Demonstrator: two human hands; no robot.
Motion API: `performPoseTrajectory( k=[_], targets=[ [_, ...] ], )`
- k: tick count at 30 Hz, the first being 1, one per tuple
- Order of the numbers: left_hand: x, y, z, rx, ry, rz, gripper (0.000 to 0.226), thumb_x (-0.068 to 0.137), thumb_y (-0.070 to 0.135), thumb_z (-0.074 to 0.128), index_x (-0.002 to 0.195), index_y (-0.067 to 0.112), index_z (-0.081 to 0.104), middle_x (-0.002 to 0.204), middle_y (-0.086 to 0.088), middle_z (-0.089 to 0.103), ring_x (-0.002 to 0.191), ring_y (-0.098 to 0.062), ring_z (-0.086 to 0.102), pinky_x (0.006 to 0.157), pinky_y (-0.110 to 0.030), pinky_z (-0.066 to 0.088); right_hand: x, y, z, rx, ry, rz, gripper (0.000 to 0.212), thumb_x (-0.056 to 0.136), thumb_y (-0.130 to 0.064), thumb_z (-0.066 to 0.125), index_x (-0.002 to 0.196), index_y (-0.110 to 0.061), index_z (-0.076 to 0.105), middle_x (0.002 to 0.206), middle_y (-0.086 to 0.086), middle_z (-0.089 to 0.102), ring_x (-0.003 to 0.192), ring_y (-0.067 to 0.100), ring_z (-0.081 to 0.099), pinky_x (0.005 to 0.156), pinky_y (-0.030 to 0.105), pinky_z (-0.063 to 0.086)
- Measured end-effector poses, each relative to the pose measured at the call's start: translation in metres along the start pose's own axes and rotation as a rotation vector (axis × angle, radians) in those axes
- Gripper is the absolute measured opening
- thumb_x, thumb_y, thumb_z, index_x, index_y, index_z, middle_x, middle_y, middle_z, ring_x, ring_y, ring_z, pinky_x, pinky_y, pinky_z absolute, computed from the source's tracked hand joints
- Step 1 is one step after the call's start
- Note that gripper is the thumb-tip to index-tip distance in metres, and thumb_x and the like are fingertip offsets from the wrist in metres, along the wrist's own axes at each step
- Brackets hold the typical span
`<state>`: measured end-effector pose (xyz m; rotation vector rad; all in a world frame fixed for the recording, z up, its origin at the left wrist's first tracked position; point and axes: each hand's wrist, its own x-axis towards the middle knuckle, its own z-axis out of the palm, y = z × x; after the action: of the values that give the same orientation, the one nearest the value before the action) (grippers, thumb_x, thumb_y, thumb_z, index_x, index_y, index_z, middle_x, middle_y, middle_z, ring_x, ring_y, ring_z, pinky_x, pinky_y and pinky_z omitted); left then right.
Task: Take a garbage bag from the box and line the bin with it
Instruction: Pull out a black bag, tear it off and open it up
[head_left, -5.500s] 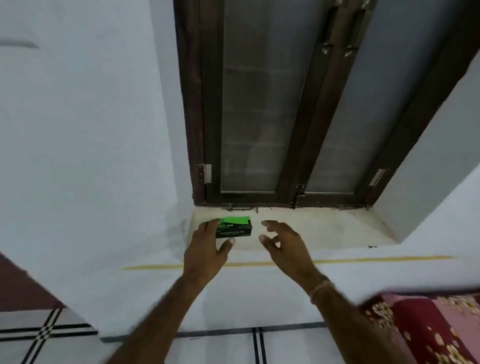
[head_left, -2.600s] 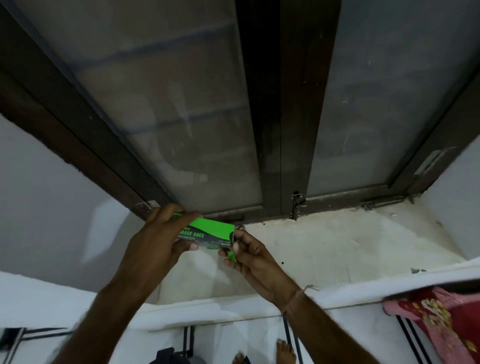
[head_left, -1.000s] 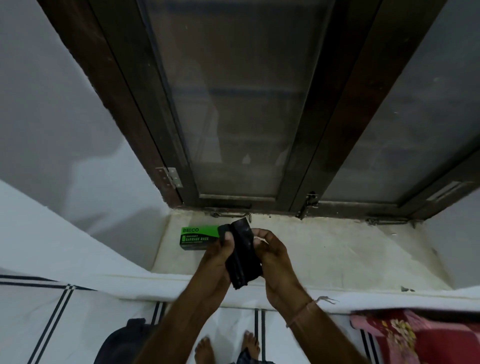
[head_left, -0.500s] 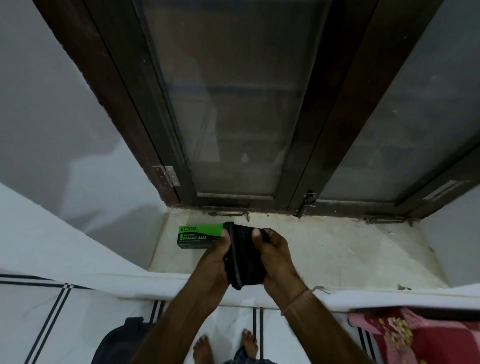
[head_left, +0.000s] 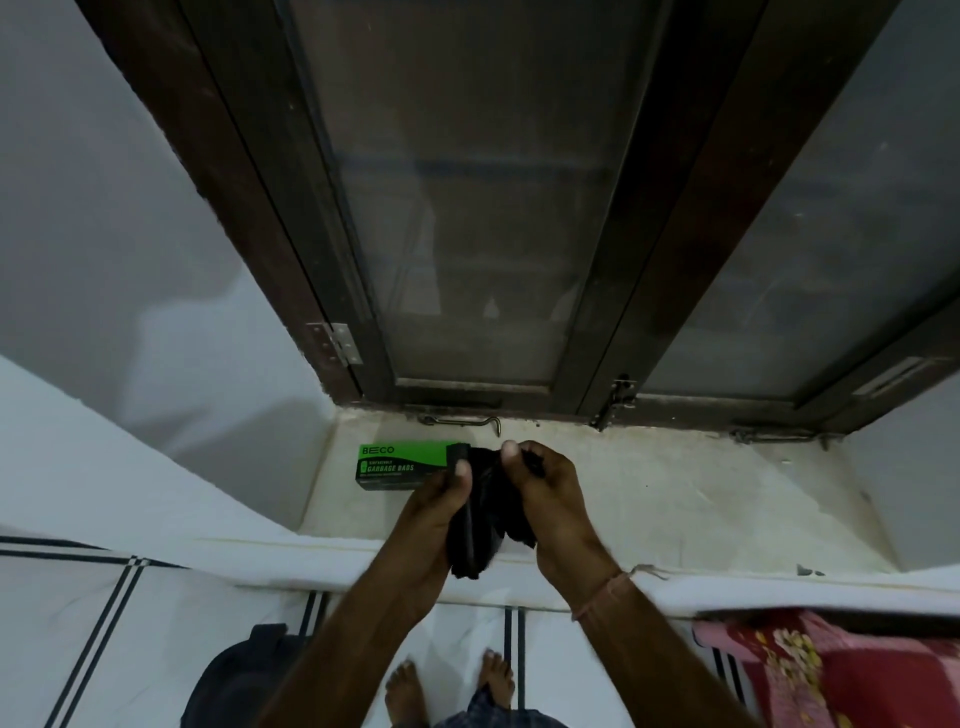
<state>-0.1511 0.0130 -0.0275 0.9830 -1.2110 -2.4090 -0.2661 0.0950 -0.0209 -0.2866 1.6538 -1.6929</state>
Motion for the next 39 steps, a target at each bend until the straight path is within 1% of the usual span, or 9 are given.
performPoseTrajectory(
  k=[3,7,10,13,18,26,32,35,39],
  targets=[
    [-0.001,0.002,0.001,-0.047,0.014,-0.021,0.041,0.102,0.040,0.049,0.126,0.011,0.066,0.123,-0.015,0.073,0.113,-0.031,0.071,0.092,-0.042,0.057,0.003,0.002,-0.002,-0.028,0.057,0.041,0.027,0.105,-0.024,0.055,0.083,-0.010,0.060,0.073,0.008,0.061,0.072,0.023,0.058,0.056,0.027,0.050],
    [0.005,-0.003,0.016,-0.040,0.145,-0.062,0.045,0.090,0.055,0.053,0.116,0.020,0.065,0.095,-0.004,0.081,0.088,-0.021,0.078,0.074,-0.039,0.060,0.004,0.003,0.002,-0.012,0.076,0.044,0.024,0.105,-0.006,0.049,0.096,-0.004,0.071,0.094,0.021,0.074,0.091,0.033,0.069,0.081,0.042,0.060],
    [0.001,-0.002,0.019,0.054,0.111,-0.009,0.052,0.087,0.056,0.057,0.128,0.024,0.063,0.116,-0.005,0.077,0.107,-0.024,0.074,0.090,-0.048,0.060,-0.003,-0.004,0.006,0.079,-0.003,0.074,0.031,0.108,-0.025,0.048,0.108,-0.009,0.075,0.108,0.014,0.079,0.104,0.033,0.075,0.089,0.046,0.062],
    [-0.003,0.001,0.011,0.007,0.089,0.031,0.044,0.099,0.045,0.051,0.131,0.017,0.063,0.126,-0.011,0.072,0.118,-0.027,0.069,0.101,-0.050,0.053,-0.006,-0.011,0.003,0.009,-0.096,0.057,0.040,0.099,-0.045,0.060,0.103,-0.008,0.076,0.100,0.013,0.079,0.097,0.028,0.077,0.086,0.042,0.063],
    [0.002,-0.005,0.010,-0.074,0.089,0.005,0.045,0.096,0.050,0.050,0.123,0.019,0.069,0.126,-0.016,0.072,0.120,-0.035,0.067,0.102,-0.056,0.050,0.002,0.000,0.002,-0.106,-0.039,-0.057,0.036,0.096,-0.034,0.067,0.082,-0.001,0.062,0.075,0.015,0.064,0.076,0.027,0.063,0.076,0.045,0.055],
    [-0.001,-0.001,0.005,0.029,0.133,0.024,0.051,0.095,0.041,0.055,0.134,0.009,0.061,0.125,-0.020,0.071,0.114,-0.040,0.068,0.087,-0.052,0.060,0.013,0.010,-0.001,-0.196,0.172,-0.143,0.020,0.100,-0.008,0.057,0.088,-0.014,0.072,0.091,0.008,0.075,0.094,0.035,0.071,0.087,0.052,0.060],
    [-0.002,-0.002,0.005,-0.013,0.113,0.026,0.046,0.101,0.043,0.048,0.136,0.016,0.058,0.127,-0.015,0.071,0.118,-0.034,0.068,0.090,-0.047,0.058,-0.001,0.008,0.006,-0.174,-0.041,-0.076,0.043,0.089,-0.058,0.067,0.092,-0.016,0.076,0.090,0.010,0.078,0.091,0.031,0.076,0.083,0.052,0.062],
    [-0.004,0.003,0.002,0.006,0.112,0.061,0.038,0.104,0.036,0.049,0.133,0.016,0.061,0.125,-0.010,0.073,0.118,-0.027,0.069,0.099,-0.049,0.055,-0.002,0.007,0.007,-0.153,-0.032,-0.116,0.048,0.087,-0.050,0.071,0.083,-0.003,0.065,0.073,0.023,0.065,0.069,0.034,0.064,0.063,0.046,0.057],
    [-0.006,0.004,-0.007,-0.046,0.102,0.041,0.039,0.106,0.036,0.042,0.127,0.012,0.065,0.123,-0.015,0.073,0.117,-0.031,0.069,0.100,-0.051,0.053,0.000,0.007,0.006,-0.116,0.012,-0.106,0.029,0.100,-0.023,0.062,0.087,0.002,0.058,0.074,0.015,0.059,0.070,0.026,0.056,0.059,0.034,0.052]
  ],
)
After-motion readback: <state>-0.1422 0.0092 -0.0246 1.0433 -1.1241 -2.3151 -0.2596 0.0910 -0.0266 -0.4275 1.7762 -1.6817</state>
